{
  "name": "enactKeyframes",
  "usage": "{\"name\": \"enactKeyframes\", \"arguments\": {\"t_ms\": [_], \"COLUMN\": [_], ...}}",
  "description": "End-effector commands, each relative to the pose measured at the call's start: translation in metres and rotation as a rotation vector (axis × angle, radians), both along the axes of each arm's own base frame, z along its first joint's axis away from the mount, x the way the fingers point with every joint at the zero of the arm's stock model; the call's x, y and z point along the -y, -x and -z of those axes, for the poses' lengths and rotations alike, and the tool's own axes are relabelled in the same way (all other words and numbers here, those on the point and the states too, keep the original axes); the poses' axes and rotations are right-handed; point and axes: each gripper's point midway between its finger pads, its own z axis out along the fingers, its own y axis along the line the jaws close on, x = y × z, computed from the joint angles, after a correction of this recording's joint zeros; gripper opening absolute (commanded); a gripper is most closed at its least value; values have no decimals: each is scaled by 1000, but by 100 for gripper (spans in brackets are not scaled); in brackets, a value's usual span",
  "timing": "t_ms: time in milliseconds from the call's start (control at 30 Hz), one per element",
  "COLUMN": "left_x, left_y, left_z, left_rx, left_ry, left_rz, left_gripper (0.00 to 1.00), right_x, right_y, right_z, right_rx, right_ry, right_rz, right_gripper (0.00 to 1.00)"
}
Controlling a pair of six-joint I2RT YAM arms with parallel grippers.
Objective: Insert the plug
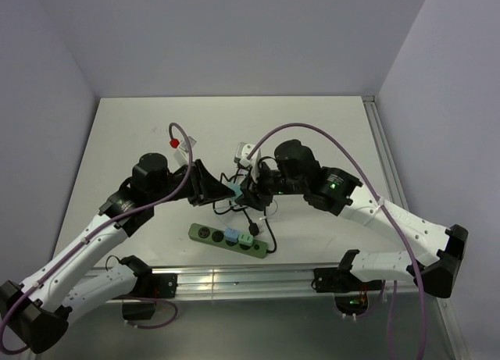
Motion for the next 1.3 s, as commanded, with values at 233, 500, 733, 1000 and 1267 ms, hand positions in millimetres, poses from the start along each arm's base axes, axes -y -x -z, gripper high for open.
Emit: {"name": "enactKeyframes", "arguments": {"t_ms": [233,500,733,1000,1267], "left_x": [0,-24,-37,-38,-35], "left_y": [-10,-37,-39,-28,-20], "left_z": [-1,-15,-54,-86,-93], "left_rx": [38,208,408,494,530], "left_ry": [-8,-32,125,269,294], "left_rz": [-35,-238,-326,-309,-270], "left_gripper": [0,0,0,0,0], "right_x": [-6,32,20,-7,-15], "right_y": [-15,-32,2,-1,-10], "right_z": [-42,-45,-62,-79,-82], "right_rx": [19,-257,-624,-745,-762], "right_ry": [-125,-244,-629,-752,-776], "right_rz": [136,559,494,409,420], "right_gripper": [58,90,100,89,92]}}
